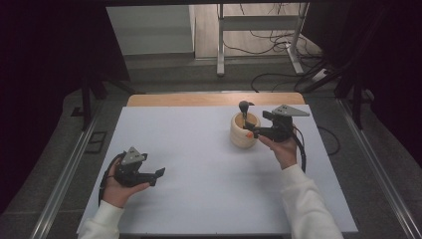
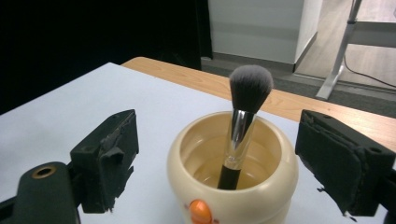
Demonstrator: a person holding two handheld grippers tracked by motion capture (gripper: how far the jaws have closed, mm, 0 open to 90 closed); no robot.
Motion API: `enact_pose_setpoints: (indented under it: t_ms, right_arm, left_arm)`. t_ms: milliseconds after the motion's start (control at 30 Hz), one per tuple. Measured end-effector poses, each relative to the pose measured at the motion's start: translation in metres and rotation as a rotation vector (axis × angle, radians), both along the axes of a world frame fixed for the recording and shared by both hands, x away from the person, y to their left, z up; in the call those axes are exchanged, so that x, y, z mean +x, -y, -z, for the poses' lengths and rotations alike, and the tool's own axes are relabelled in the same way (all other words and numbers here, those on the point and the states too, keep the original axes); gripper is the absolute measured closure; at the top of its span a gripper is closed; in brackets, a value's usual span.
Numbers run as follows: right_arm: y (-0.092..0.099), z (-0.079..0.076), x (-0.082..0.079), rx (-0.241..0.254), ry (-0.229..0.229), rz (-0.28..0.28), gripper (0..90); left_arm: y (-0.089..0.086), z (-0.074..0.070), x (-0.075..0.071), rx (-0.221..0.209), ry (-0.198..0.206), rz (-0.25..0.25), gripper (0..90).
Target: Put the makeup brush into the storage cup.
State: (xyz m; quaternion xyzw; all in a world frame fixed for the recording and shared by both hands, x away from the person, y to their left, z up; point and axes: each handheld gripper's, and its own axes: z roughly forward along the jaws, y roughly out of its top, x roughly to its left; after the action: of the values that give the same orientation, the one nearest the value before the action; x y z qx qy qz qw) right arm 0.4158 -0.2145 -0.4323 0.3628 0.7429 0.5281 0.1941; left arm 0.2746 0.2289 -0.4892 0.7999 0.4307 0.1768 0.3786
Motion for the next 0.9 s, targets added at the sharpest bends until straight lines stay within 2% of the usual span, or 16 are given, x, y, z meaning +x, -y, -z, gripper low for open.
enact_pose_setpoints:
  t_ms: [200, 400, 467, 600, 800, 900]
  right_arm:
    - [0.009, 0.000, -0.014, -0.034, -0.009, -0.011, 13.2]
    - [0.031, 0.007, -0.036, -0.047, -0.043, -0.029, 14.7]
    - [0.039, 0.012, -0.045, -0.061, -0.049, -0.040, 14.8]
    - [0.057, 0.025, -0.062, -0.087, -0.080, -0.027, 15.0]
    - [0.070, 0.033, -0.072, -0.100, -0.098, -0.017, 15.2]
    - [0.077, 0.040, -0.081, -0.126, -0.110, -0.023, 15.2]
  left_arm:
    - [-0.002, -0.001, -0.001, -0.004, 0.006, 0.007, 15.3]
    - [-0.001, 0.001, -0.003, -0.009, -0.002, 0.010, 15.2]
    - [0.000, 0.002, -0.004, -0.011, -0.001, 0.011, 15.2]
    - [0.002, 0.003, -0.004, -0.011, -0.002, 0.011, 15.2]
    - [0.002, 0.005, -0.003, -0.010, -0.008, 0.013, 15.2]
    - [0.003, 0.006, -0.004, -0.011, -0.010, 0.014, 15.2]
